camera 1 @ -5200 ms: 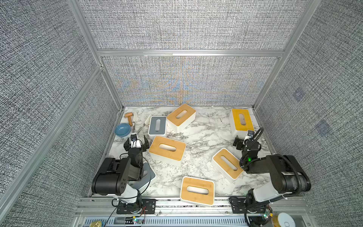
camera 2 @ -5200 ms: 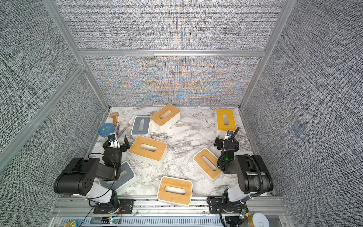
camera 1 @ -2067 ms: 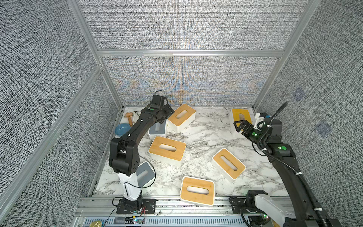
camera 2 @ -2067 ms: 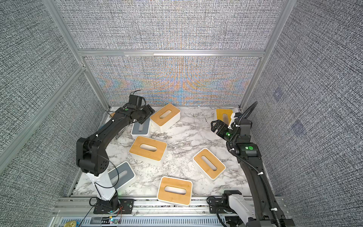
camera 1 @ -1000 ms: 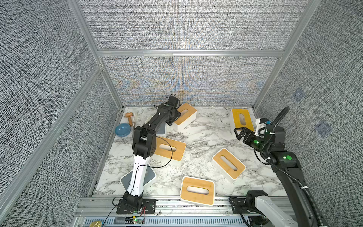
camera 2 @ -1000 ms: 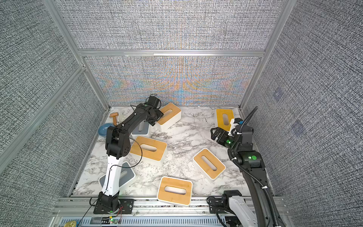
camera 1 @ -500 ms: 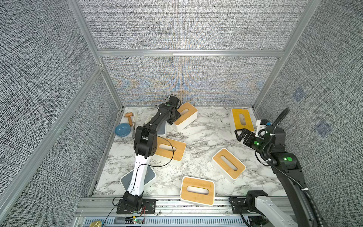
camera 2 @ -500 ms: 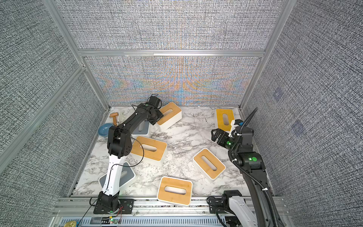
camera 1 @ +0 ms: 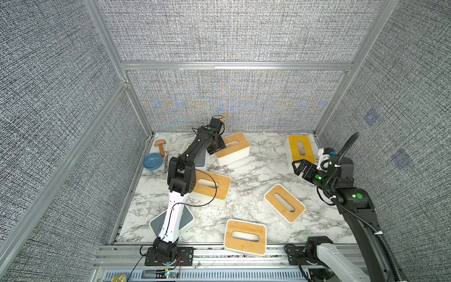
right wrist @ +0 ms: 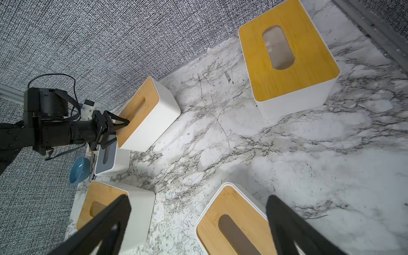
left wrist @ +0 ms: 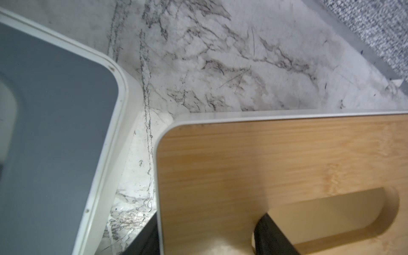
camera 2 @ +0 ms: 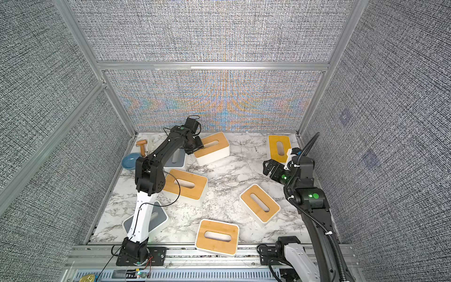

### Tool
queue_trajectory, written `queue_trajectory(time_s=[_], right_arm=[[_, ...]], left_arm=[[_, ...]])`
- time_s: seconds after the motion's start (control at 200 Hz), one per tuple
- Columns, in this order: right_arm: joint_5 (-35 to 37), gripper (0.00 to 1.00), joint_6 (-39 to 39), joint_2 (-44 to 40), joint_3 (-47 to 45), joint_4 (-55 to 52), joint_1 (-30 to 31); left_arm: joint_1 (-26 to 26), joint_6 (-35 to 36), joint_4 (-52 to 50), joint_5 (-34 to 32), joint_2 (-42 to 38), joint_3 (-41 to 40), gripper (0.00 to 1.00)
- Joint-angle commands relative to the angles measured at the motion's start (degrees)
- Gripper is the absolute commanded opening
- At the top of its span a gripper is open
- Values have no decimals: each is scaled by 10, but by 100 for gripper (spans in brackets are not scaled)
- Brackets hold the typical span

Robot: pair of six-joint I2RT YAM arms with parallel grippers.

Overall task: Stack the tissue boxes
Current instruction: Adjust the tissue box at the center of the board.

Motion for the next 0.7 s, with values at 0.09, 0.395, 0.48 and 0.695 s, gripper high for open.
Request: queue_trajectory(time_s=[0.09, 0.395, 0.48, 0.695], right_arm=[[9, 99, 0, 1, 0, 0, 0], [17, 99, -1, 11, 1, -15, 0], [17, 99, 5, 12, -1, -14, -1], [42, 99, 26, 23, 2, -25, -1]], left_arm=[[-9, 81, -38, 34, -6, 2, 49], [-38, 125, -58, 15, -20, -2, 49], [-44, 125, -56, 8, -28, -8, 49], [-57, 126, -45, 10, -45, -43, 49]])
